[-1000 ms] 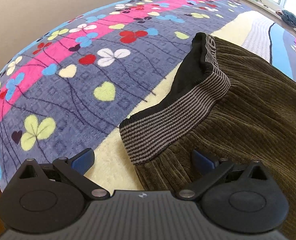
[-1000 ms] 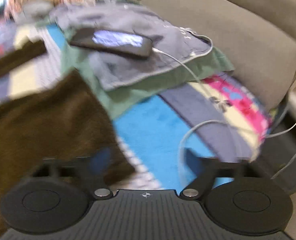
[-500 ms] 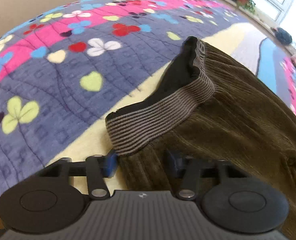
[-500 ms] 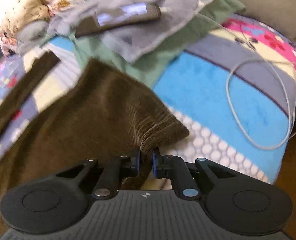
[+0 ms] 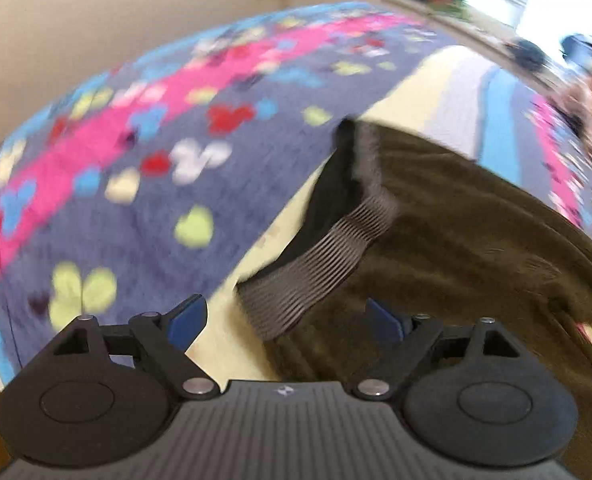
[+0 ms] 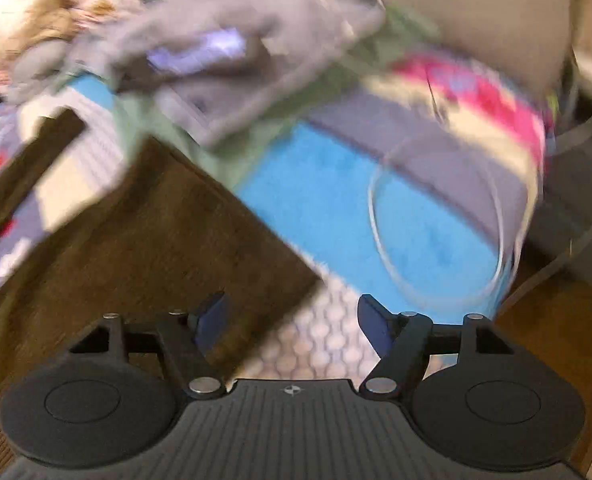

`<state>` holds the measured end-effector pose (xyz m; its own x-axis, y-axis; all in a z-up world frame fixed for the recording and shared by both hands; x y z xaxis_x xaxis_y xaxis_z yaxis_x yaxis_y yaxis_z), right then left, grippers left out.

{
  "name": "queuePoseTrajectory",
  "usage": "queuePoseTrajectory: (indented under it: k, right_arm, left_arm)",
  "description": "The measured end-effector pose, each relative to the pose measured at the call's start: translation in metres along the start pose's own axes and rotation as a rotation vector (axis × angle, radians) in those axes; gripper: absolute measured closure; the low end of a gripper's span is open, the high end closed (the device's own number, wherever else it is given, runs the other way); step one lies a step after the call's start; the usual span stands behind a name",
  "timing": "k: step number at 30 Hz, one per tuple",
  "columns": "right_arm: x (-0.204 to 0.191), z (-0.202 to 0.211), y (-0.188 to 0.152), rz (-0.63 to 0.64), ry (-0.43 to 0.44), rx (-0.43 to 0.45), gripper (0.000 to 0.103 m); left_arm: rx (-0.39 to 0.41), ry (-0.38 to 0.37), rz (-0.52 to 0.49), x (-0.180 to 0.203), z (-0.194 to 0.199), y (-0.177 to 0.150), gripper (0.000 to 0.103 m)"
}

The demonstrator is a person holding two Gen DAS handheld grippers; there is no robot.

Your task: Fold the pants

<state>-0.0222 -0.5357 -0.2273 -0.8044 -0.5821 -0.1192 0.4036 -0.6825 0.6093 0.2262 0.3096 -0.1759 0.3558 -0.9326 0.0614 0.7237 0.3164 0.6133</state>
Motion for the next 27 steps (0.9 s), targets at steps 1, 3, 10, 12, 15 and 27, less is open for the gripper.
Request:
queuePoseTrajectory:
  k: [1,3,10,12,15,27]
  right_arm:
    - [-0.013,0.010,0.012,0.029,0.040,0.025,0.024]
    - [-0.050,0.024,0.043,0.054,0.140,0.080,0.018]
    - [-0.200,-0.078,0.123,-0.007,0.284,0.019,0.015]
    - [-0.229,-0.128,0.132,-0.032,0.247,-0.014,0.017]
    - [-0.258,-0.196,0.140,-0.084,0.203,-0.071,0.018]
    - [-0.301,-0.263,0.155,0.098,0.156,-0.009,0.101]
  left_arm:
    - [0.011,-0.008,-0.039,0.007,0.004,0.010,0.013]
    - [0.038,-0.018,-0.082,0.024,0.006,0.031,0.001]
    - [-0.012,-0.124,-0.074,0.131,-0.027,0.064,0.000]
    - [-0.032,-0.196,-0.193,0.186,-0.032,0.049,0.000]
    - [-0.039,-0.307,-0.474,0.269,-0.037,0.017,0.000]
    - [-0.058,-0.380,-0.850,0.363,-0.095,-0.040,0.064]
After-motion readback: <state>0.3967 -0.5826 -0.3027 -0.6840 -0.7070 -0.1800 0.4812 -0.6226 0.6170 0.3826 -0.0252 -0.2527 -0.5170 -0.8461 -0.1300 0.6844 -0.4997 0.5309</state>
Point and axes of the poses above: each gripper's, at about its wrist camera, not at the fingertips, and z roughly against the way its jaws point, x to its right, y to its top, the point moved 8 cm from there along -z, roughly the way its jaws point, and after that the axes turned 2 degrees about x, right-handed, at the moved point
